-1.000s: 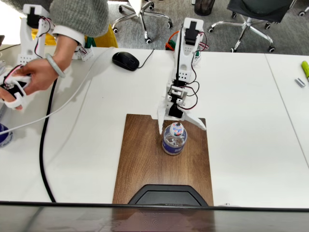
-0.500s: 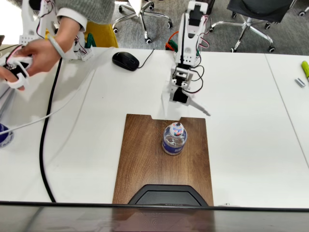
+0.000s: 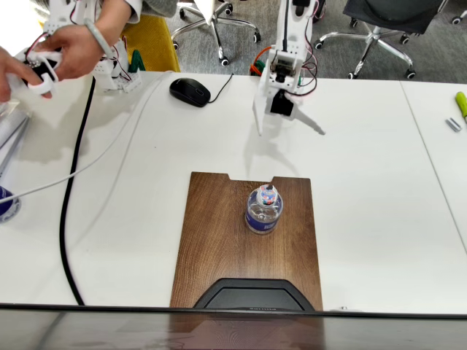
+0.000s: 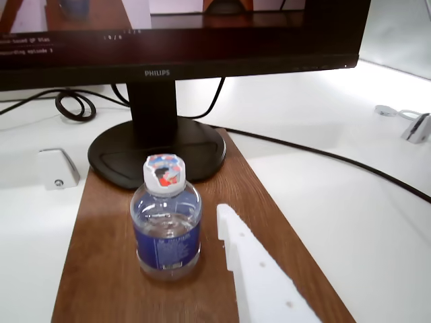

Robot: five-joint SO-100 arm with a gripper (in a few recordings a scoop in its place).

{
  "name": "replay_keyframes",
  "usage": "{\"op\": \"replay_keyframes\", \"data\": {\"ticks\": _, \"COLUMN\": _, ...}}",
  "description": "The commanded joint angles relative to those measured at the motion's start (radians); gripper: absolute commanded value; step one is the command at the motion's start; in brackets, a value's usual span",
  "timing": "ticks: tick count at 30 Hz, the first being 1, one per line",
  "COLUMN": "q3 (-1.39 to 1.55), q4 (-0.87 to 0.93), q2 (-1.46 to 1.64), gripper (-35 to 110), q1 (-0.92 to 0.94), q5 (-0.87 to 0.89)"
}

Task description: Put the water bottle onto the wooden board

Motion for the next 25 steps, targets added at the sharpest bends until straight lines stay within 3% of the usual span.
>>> {"op": "replay_keyframes", "data": {"ticks": 1, "q3": 0.086, "q4": 0.021, "q2": 0.181, "gripper": 58, "q1": -0.011, "q5": -0.003}}
{"op": "replay_keyframes", "data": {"ticks": 13, "q3": 0.345, "q4": 0.175, "q2": 0.678, "gripper": 57, "q1": -0.025, "q5": 0.035}}
{"op": "replay_keyframes", "data": {"ticks": 22, "q3": 0.535, "q4": 0.511, "q2": 1.216, "gripper": 55, "q1": -0.021, "q5": 0.034}}
{"op": "replay_keyframes", "data": {"ticks": 25, "q3": 0.535, "q4": 0.506, "q2": 1.215, "gripper": 55, "q1": -0.018, "q5": 0.029}}
